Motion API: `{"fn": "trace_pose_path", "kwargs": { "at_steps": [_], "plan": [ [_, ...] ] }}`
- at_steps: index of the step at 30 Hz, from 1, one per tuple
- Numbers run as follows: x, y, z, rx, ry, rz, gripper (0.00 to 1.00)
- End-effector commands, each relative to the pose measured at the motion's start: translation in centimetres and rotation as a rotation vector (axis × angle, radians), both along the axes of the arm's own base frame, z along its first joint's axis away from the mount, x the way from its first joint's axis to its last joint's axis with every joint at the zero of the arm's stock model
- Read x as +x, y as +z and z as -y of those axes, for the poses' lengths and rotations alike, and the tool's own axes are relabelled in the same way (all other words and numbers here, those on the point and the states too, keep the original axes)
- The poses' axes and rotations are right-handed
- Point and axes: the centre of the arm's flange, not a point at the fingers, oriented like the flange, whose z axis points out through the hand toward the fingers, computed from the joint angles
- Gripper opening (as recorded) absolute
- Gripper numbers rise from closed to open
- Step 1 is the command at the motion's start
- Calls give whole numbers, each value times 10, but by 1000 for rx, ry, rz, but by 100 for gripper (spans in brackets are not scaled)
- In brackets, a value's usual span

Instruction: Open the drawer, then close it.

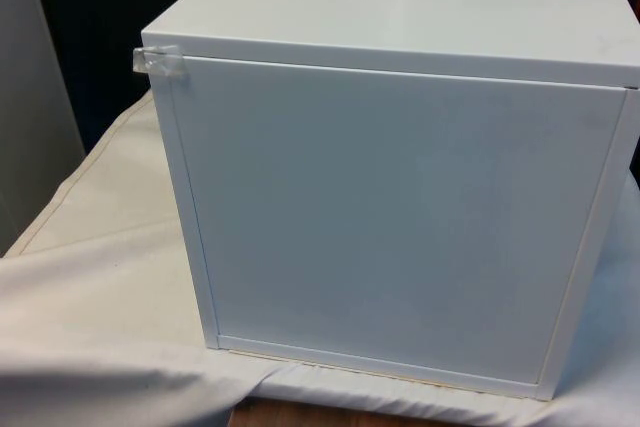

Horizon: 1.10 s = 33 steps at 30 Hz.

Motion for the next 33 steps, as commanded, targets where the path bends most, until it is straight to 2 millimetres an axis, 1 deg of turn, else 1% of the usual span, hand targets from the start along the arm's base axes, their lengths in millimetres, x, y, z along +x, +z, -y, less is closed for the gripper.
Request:
{"fn": "trace_pose_path", "kwargs": {
  "at_steps": [1, 2, 3, 4, 11, 12, 13, 18, 19, 20, 27, 28, 29, 33],
  "plan": [
    [-9, -3, -1, -17, 9, -13, 0],
    [-10, -3, -1, -18, 10, -19, 0],
    [-1, 0, 0, -2, 2, -10, 0],
    [-11, -2, -1, -19, 11, -23, 0],
    [-17, -1, -4, -24, 14, -54, 0],
    [-5, 1, -2, -9, 7, -45, 0],
    [-17, 0, -4, -24, 15, -55, 0],
    [-23, 0, -6, -22, 15, -63, 0],
    [-9, 2, -4, -8, 9, -56, 0],
    [-23, -1, -7, -23, 15, -65, 0],
    [-26, 1, -8, -18, 10, -70, 0],
    [-10, 2, -6, -5, 3, -62, 0],
    [-26, 2, -8, -17, 9, -70, 0],
    [-29, 6, -6, -13, 7, -79, 0]
  ]
}}
